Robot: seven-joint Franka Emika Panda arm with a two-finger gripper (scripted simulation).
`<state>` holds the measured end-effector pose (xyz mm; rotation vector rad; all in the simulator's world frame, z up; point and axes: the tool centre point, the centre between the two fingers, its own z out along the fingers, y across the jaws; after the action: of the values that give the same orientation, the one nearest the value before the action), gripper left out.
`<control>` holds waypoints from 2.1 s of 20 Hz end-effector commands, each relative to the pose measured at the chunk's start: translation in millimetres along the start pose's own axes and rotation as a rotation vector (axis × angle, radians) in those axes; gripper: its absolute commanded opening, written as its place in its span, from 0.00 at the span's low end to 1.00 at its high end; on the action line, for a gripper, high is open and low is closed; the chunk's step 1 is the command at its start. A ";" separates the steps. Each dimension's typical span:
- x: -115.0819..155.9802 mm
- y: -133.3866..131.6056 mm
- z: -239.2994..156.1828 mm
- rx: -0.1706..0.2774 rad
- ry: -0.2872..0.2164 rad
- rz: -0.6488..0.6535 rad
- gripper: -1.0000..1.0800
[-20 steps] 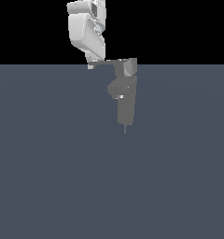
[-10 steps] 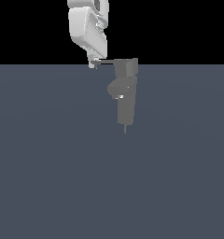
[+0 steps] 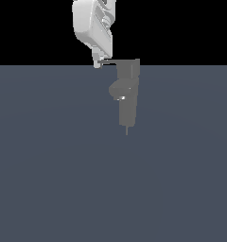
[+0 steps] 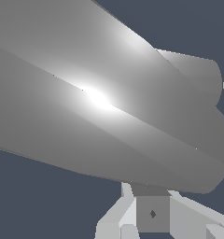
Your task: Turn on the faucet by rotating a designated handle.
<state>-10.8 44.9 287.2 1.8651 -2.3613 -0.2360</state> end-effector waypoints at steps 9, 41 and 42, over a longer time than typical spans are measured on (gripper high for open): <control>23.8 25.9 -3.6 0.001 -0.002 0.003 0.00; 138.3 18.8 -1.5 -0.003 0.001 -0.022 0.00; 141.3 16.4 -1.6 -0.003 0.001 -0.021 0.00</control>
<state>-62.9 -74.5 293.6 1.9071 -2.3219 -0.2487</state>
